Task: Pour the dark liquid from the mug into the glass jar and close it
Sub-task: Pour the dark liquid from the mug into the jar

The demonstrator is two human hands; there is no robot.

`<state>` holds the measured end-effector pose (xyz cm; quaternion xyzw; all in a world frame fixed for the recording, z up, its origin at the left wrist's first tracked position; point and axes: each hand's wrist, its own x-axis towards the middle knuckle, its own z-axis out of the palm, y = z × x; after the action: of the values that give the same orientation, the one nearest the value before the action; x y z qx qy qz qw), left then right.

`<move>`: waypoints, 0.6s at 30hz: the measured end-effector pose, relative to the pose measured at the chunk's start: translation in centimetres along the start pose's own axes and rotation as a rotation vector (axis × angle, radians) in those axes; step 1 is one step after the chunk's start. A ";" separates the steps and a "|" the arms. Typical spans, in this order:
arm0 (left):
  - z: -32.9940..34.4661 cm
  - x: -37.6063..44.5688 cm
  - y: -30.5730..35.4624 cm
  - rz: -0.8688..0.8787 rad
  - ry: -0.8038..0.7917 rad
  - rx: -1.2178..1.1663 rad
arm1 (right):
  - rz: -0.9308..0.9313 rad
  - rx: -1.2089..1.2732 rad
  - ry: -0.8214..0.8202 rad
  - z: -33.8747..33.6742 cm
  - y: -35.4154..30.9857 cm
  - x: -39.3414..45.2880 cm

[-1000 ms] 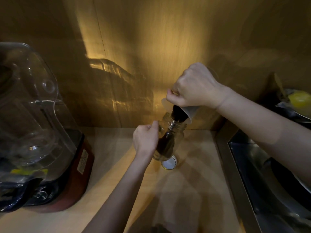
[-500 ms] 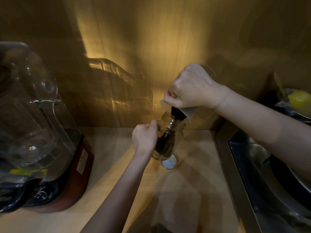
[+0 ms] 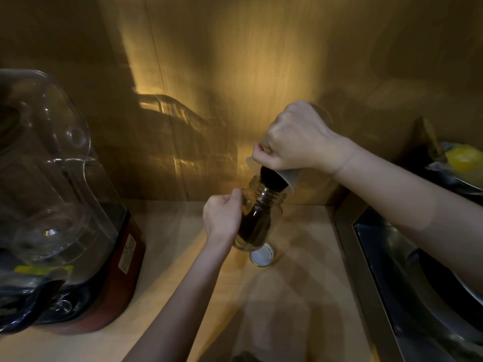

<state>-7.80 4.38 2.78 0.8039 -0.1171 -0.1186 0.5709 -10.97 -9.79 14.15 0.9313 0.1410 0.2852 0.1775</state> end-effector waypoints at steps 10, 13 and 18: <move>-0.1 -0.1 0.0 -0.016 0.000 -0.046 | -0.024 -0.006 0.046 -0.5 -0.2 0.5; -0.2 -0.2 0.0 -0.027 0.006 -0.076 | -0.030 -0.001 0.028 -0.8 0.0 0.5; -0.1 -0.2 0.1 -0.043 0.004 -0.098 | -0.046 -0.034 0.004 -0.9 0.0 0.5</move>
<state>-7.92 4.53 2.94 0.7777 -0.0928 -0.1344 0.6071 -11.07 -9.39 15.16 0.9240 0.1578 0.2854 0.1996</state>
